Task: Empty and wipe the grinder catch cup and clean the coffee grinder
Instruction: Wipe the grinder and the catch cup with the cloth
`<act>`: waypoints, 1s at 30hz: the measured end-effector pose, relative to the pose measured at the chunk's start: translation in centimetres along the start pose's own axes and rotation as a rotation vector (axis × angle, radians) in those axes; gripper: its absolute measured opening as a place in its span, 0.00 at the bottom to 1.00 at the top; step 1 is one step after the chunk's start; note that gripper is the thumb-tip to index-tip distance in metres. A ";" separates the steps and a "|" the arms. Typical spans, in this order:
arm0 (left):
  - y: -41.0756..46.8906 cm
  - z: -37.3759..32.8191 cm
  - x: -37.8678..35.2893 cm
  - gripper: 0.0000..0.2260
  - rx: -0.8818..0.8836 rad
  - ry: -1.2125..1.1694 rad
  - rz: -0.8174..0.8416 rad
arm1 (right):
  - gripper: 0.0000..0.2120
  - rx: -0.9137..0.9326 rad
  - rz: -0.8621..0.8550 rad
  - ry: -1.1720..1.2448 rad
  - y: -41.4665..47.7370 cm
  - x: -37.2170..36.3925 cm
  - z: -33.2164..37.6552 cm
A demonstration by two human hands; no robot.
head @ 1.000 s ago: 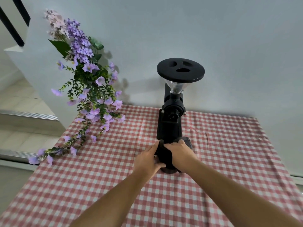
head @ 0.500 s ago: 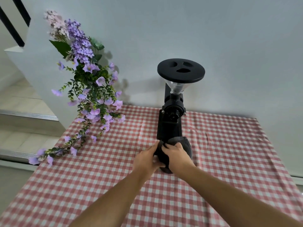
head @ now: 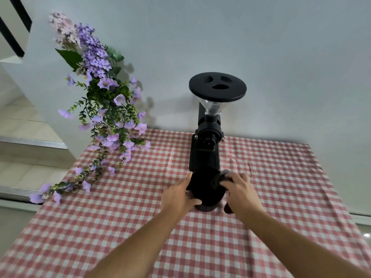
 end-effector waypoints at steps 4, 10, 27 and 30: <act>0.0 -0.3 0.0 0.38 0.001 0.000 0.000 | 0.24 -0.067 -0.104 0.286 2.7 1.8 1.2; -0.1 -0.4 0.0 0.39 -0.025 0.033 -0.014 | 0.18 0.115 0.120 -0.259 3.6 -2.9 3.5; 0.8 0.6 -0.3 0.33 -0.005 0.109 -0.003 | 0.30 0.288 0.033 -0.133 -0.5 -4.3 5.2; 0.5 0.0 -0.4 0.37 -0.029 0.100 0.022 | 0.28 0.352 -0.068 -0.264 -1.7 -4.1 3.8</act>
Point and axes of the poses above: each hand's wrist, its own y-axis towards the middle knuckle, its own x-axis out of the back of the hand, z = x × y, the point moved 9 cm from there along y, towards the middle knuckle, and after that the axes turned 10 degrees about -y, right-handed, at the moved point
